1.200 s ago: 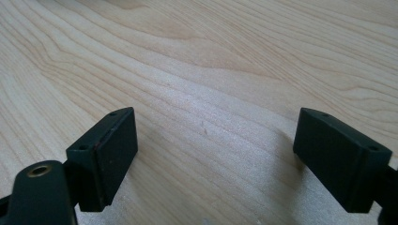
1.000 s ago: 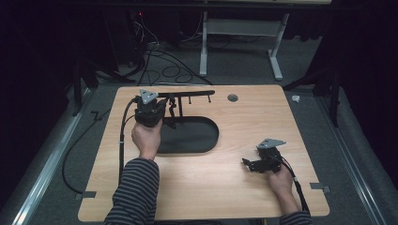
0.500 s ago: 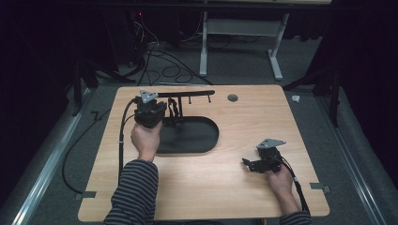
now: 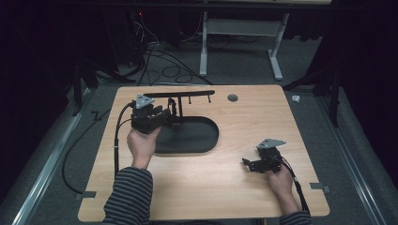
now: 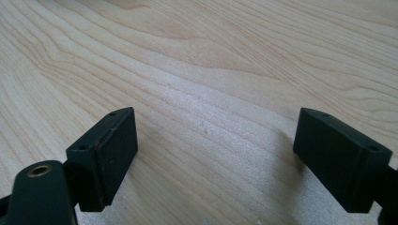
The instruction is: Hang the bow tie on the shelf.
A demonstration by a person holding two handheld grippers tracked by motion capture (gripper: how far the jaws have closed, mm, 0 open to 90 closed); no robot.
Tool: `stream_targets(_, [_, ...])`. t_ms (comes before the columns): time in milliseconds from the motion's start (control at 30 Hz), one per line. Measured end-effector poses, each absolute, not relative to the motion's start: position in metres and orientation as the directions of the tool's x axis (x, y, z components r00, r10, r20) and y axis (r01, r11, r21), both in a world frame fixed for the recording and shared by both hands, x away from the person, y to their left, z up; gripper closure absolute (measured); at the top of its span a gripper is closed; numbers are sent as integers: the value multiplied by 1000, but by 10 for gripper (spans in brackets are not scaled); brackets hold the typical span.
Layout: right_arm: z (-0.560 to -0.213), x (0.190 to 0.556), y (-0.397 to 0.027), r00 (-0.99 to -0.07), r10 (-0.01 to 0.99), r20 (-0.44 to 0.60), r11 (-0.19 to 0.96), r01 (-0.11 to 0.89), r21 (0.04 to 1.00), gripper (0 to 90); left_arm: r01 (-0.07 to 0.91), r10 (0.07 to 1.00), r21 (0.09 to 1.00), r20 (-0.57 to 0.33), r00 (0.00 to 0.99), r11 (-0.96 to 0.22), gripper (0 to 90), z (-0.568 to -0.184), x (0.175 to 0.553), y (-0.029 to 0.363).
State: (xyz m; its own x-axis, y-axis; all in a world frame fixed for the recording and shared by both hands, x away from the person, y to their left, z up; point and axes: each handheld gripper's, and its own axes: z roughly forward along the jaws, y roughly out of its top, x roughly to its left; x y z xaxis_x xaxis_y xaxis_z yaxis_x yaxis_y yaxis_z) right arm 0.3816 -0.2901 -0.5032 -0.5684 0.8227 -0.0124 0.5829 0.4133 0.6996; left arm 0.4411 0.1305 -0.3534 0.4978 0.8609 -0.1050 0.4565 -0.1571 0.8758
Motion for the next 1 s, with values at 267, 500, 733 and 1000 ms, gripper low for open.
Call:
stream_targets(267, [-503, 382, -290, -568, 823, -12, 413, 583, 700, 150, 454, 852, 875, -105, 513, -166, 623, -350, 432, 136])
stream_targets(500, [-503, 382, -290, -569, 823, -12, 414, 584, 698, 150, 442, 846, 885, -120, 520, -147, 586, -350, 423, 143])
stream_targets(733, [-503, 382, -290, -569, 823, -13, 414, 583, 699, 150, 442, 842, 888, -141, 520, -125, 557, -353, 416, 152])
stream_targets(1000, [-503, 382, -290, -568, 823, -13, 414, 583, 699, 150, 444, 836, 890, -161, 525, -107, 528, -356, 406, 158])
